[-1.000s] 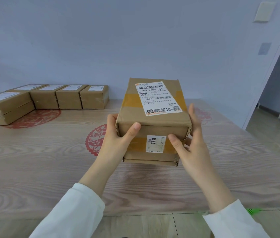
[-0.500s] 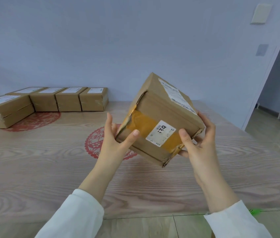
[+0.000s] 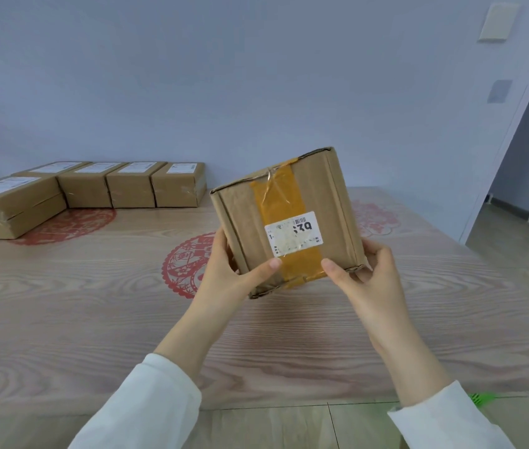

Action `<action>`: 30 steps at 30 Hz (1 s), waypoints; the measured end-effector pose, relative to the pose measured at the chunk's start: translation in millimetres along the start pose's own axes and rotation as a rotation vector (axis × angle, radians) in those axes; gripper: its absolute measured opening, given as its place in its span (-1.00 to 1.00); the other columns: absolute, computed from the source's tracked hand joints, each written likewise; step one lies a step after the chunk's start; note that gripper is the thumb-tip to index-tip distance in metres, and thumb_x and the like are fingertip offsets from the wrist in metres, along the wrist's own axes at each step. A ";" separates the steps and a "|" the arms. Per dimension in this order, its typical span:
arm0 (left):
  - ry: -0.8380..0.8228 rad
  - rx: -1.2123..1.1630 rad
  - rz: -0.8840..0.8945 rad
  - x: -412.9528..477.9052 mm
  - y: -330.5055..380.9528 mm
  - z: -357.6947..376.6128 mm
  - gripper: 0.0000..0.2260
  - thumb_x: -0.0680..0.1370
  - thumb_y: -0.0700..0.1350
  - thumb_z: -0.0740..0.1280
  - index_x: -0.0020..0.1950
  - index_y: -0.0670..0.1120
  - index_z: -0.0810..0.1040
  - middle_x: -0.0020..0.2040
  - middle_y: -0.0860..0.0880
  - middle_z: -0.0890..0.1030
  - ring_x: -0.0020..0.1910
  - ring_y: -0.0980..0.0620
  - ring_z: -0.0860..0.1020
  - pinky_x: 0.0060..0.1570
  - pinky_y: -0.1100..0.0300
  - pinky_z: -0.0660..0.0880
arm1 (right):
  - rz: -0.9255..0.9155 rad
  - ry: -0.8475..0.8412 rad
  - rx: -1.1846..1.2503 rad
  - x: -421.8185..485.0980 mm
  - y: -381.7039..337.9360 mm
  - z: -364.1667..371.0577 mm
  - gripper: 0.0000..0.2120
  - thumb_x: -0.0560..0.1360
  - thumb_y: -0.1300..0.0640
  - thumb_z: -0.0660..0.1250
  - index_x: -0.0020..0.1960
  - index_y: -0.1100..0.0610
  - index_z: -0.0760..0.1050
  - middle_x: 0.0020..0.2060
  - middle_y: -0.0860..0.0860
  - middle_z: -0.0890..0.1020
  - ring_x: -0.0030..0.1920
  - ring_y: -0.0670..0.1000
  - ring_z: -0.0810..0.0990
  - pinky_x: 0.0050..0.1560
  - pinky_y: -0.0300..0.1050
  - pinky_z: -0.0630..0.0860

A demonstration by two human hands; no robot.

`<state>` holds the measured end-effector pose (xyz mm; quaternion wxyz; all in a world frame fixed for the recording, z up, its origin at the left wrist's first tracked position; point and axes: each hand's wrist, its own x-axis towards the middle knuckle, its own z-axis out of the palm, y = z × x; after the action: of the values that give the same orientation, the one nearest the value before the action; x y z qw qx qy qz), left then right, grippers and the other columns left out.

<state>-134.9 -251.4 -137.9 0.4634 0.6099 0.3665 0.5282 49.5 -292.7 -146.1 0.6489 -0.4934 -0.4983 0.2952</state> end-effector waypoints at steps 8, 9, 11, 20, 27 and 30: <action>-0.076 0.085 0.034 2.7 0.2 -10.0 -0.14 0.32 -0.03 0.56 0.50 0.06 0.17 0.33 0.07 0.49 0.24 0.14 0.51 0.18 0.13 0.54 | 0.006 -0.016 -0.152 -0.3 3.3 4.4 -0.39 0.38 0.06 0.48 0.37 0.04 0.35 0.07 -0.21 0.56 -0.04 -0.36 0.54 -0.17 -0.51 0.46; -0.077 0.092 0.034 2.8 -0.5 -11.0 -0.13 0.31 -0.02 0.57 0.51 0.06 0.17 0.33 0.06 0.49 0.25 0.14 0.51 0.18 0.09 0.54 | 0.009 -0.014 -0.157 -0.1 3.2 5.3 -0.39 0.37 0.07 0.48 0.36 0.04 0.34 0.07 -0.21 0.55 -0.04 -0.35 0.54 -0.17 -0.50 0.46; -0.069 0.111 0.043 2.3 -1.6 -11.4 -0.07 0.29 0.04 0.59 0.52 0.07 0.13 0.35 0.06 0.46 0.28 0.11 0.49 0.20 0.04 0.53 | 0.007 -0.002 -0.176 0.1 2.9 6.7 -0.40 0.37 0.08 0.49 0.34 0.04 0.34 0.08 -0.17 0.56 -0.01 -0.32 0.53 -0.16 -0.47 0.48; -0.045 0.214 0.096 -1.6 1.0 -10.7 -0.08 0.30 -0.01 0.47 0.56 0.03 0.05 0.41 0.09 0.38 0.32 0.20 0.41 0.19 0.39 0.44 | -0.030 0.017 -0.210 0.9 -3.2 11.2 -0.33 0.36 -0.13 0.37 0.41 0.00 0.29 0.04 -0.22 0.53 0.01 -0.28 0.53 -0.17 -0.44 0.48; 0.060 0.166 0.096 1.0 6.9 -4.8 -0.37 0.41 -0.13 0.46 0.40 0.06 0.25 0.12 0.28 0.46 -0.04 0.53 0.47 -0.17 0.52 0.47 | -0.003 0.059 -0.207 -3.3 -3.2 14.5 -0.52 0.40 0.01 0.44 0.23 0.02 0.32 -0.03 -0.23 0.53 -0.05 -0.31 0.51 -0.19 -0.44 0.48; 0.049 0.154 0.068 -2.6 6.1 -1.0 -0.37 0.38 -0.10 0.47 0.35 0.07 0.24 0.12 0.27 0.43 -0.01 0.44 0.47 -0.15 0.51 0.48 | -0.009 0.121 -0.194 -0.6 -7.3 13.2 -0.57 0.38 0.00 0.46 0.13 0.03 0.33 -0.10 -0.20 0.52 -0.11 -0.29 0.51 -0.26 -0.42 0.43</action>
<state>-136.5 -255.5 -132.9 0.3877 0.6428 0.3962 0.5288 36.2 -291.1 -139.2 0.6284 -0.5687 -0.4864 0.2124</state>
